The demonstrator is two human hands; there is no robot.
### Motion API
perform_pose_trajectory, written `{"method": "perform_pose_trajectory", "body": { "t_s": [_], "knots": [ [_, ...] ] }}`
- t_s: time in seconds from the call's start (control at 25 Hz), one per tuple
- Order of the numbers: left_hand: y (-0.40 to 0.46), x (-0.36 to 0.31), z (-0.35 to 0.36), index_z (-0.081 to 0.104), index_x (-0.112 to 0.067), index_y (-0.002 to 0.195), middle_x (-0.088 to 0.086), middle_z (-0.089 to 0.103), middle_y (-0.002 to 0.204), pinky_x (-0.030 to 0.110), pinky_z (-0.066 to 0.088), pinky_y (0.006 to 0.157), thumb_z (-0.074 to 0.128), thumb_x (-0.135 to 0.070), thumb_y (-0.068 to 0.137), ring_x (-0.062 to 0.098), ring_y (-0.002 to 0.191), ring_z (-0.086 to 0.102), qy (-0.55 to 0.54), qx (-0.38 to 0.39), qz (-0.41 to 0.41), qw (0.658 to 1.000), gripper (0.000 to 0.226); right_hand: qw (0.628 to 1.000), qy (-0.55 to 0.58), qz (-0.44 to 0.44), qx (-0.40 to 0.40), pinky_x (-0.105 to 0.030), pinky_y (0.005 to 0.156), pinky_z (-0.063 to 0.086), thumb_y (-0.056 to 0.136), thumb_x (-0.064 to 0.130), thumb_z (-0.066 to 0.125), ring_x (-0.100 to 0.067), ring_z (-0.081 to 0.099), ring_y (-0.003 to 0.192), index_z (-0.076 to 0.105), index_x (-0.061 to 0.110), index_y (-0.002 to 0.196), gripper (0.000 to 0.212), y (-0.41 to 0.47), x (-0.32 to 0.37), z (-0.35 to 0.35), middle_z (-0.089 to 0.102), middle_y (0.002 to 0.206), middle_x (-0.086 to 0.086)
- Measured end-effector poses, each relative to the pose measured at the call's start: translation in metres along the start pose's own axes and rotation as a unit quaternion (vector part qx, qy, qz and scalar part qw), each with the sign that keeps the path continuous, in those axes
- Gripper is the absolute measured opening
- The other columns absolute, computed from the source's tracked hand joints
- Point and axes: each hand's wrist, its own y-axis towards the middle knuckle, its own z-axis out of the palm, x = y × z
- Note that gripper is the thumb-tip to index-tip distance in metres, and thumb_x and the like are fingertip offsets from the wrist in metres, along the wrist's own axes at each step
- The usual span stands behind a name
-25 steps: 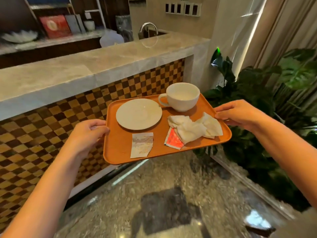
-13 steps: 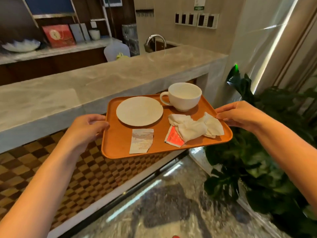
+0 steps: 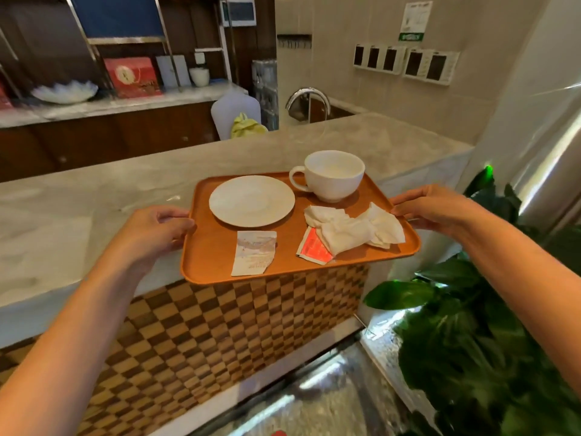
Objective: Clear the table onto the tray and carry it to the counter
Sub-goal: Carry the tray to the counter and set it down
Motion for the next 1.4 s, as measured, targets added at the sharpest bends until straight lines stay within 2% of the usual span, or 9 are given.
{"method": "perform_pose_trajectory", "body": {
  "t_s": [0.2,0.44,0.52,0.68,0.8,0.92,1.08,1.24,1.4],
  "knots": [
    [0.088,-0.007,0.023,0.063,-0.012,0.08,0.007,0.061,0.077,0.027,0.045,0.06,0.056,0.001,0.086,0.017,0.07,0.059,-0.003,-0.006,-0.014,1.0,0.016,1.0,-0.003,-0.005,-0.02,-0.013,0.04,0.051,0.08,-0.009,0.061,-0.001,0.058,0.034,0.066,-0.002,0.099,0.021,0.09,0.021,0.004,0.065,0.046,0.0],
    [0.178,-0.022,0.062,0.061,-0.008,0.094,0.007,0.06,0.08,0.023,0.047,0.051,0.057,-0.001,0.087,0.016,0.071,0.057,0.009,-0.02,-0.052,0.998,0.011,1.0,0.011,0.002,-0.023,-0.014,0.042,0.054,0.078,-0.007,0.065,-0.017,0.059,0.062,0.068,0.001,0.086,0.012,0.185,0.04,0.001,0.062,0.073,-0.013],
    [0.2,-0.022,0.078,0.061,-0.008,0.093,0.006,0.06,0.083,0.026,0.047,0.058,0.056,-0.002,0.088,0.018,0.076,0.057,0.013,-0.029,-0.062,0.998,0.008,1.0,-0.008,0.003,-0.019,-0.018,0.044,0.054,0.08,-0.005,0.064,-0.015,0.059,0.066,0.068,0.009,0.076,0.015,0.215,0.045,-0.001,0.062,0.073,-0.007],
    [0.231,-0.017,0.107,0.061,-0.01,0.089,0.006,0.06,0.088,0.036,0.048,0.074,0.057,-0.006,0.088,0.023,0.085,0.057,0.021,-0.064,-0.089,0.994,0.006,0.999,-0.042,-0.006,0.013,-0.015,0.043,0.052,0.081,-0.004,0.062,-0.011,0.059,0.067,0.069,0.003,0.087,0.011,0.271,0.053,-0.002,0.063,0.075,-0.003],
    [0.249,-0.008,0.121,0.06,-0.019,0.075,0.003,0.061,0.083,0.032,0.047,0.065,0.057,-0.007,0.088,0.019,0.079,0.058,0.039,-0.081,-0.102,0.991,0.018,0.997,-0.07,-0.014,0.024,-0.016,0.044,0.053,0.082,-0.004,0.062,-0.012,0.057,0.063,0.069,-0.001,0.095,0.015,0.305,0.053,0.002,0.063,0.076,-0.005],
    [0.268,-0.003,0.132,0.057,-0.025,0.069,-0.003,0.058,0.077,0.029,0.044,0.06,0.057,-0.01,0.089,0.013,0.073,0.055,0.062,-0.104,-0.111,0.986,0.025,0.995,-0.098,-0.006,0.027,-0.025,0.063,0.052,0.083,-0.001,0.062,-0.015,0.057,0.067,0.068,-0.001,0.101,0.019,0.333,0.056,0.008,0.064,0.088,-0.009],
    [0.294,-0.002,0.143,0.059,-0.02,0.069,-0.003,0.059,0.071,0.022,0.041,0.048,0.058,-0.008,0.088,0.011,0.065,0.056,0.09,-0.106,-0.112,0.984,0.022,0.994,-0.102,0.01,0.025,-0.013,0.039,0.046,0.085,0.0,0.061,-0.009,0.055,0.063,0.068,0.002,0.102,0.018,0.361,0.062,0.016,0.058,0.074,0.0],
    [0.311,0.006,0.148,0.061,-0.021,0.074,-0.006,0.058,0.065,0.015,0.039,0.036,0.062,-0.006,0.085,0.007,0.057,0.056,0.085,-0.129,-0.109,0.982,0.019,0.993,-0.113,-0.01,0.015,-0.009,0.032,0.042,0.085,-0.002,0.06,-0.008,0.052,0.063,0.066,0.001,0.105,0.021,0.382,0.066,0.021,0.057,0.075,-0.001],
    [0.323,0.019,0.15,0.069,-0.015,0.093,-0.01,0.057,0.064,0.016,0.038,0.038,0.063,-0.009,0.085,0.007,0.056,0.056,0.114,-0.135,-0.118,0.977,0.013,0.988,-0.149,-0.034,0.017,-0.016,0.045,0.042,0.084,0.0,0.062,-0.008,0.053,0.065,0.068,0.003,0.104,0.022,0.398,0.063,0.023,0.061,0.086,-0.004]
  ]
}}
